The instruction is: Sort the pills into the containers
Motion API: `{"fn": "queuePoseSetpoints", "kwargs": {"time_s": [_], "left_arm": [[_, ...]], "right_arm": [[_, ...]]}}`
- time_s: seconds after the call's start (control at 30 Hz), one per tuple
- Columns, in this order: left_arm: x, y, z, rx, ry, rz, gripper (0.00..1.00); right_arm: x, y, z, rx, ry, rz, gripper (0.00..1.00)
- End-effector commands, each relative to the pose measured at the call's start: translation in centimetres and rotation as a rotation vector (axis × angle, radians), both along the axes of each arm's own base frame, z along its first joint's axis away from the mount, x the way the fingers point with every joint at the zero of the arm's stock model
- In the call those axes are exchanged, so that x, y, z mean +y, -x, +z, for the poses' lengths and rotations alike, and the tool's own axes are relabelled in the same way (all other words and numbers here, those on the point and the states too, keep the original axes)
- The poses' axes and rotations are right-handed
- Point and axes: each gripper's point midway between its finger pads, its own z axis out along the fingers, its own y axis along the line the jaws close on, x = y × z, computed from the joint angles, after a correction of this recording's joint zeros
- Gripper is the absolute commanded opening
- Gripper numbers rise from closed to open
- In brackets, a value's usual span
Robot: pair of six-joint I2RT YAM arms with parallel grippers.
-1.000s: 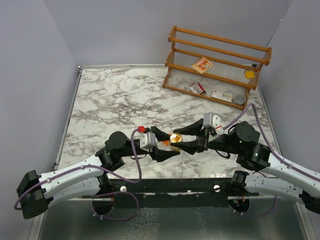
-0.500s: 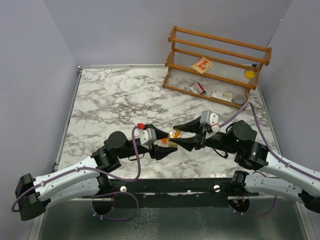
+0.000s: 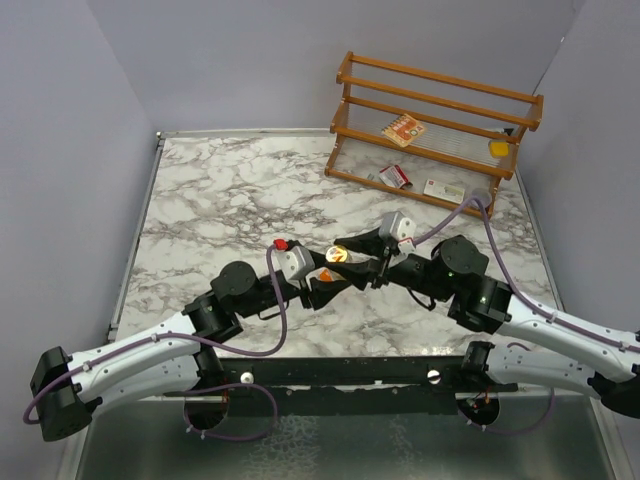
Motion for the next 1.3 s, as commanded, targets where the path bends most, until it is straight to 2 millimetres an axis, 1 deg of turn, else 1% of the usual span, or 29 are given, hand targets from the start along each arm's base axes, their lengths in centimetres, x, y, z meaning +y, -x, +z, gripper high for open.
{"fn": "queuePoseSetpoints", "kwargs": {"time_s": [0.0,0.2,0.3,0.53,0.7,0.97,1.27], "left_arm": [[1.9,-0.9,8.6,-0.142,0.246,0.091,0.00],[2.6,-1.2,8.5,-0.152,0.251,0.128,0.00],[2.9,-1.3,8.4,-0.152,0.254,0.139,0.00],[3.0,-1.6,8.5,-0.158,0.251,0.157,0.00],[3.2,-1.8,9.0,-0.159,0.263,0.173,0.00],[3.1,-2.1,9.7,-0.158,0.260,0.187,0.00],[3.2,-2.3,10.2,-0.172,0.251,0.196,0.00]], "right_arm": [[-0.2,-1.1,-6.9,0.086,0.200,-0.067,0.01],[-0.6,-1.6,-7.5,0.093,0.220,-0.102,0.01],[-0.9,-1.9,-7.3,0.087,0.222,-0.120,0.01],[-1.2,-2.3,-7.8,0.082,0.259,-0.143,0.01],[-1.5,-2.7,-8.5,0.084,0.289,-0.167,0.01],[-2.2,-4.1,-10.4,0.089,0.364,-0.250,0.01],[-3.0,-5.2,-11.3,0.099,0.396,-0.333,0.01]]}}
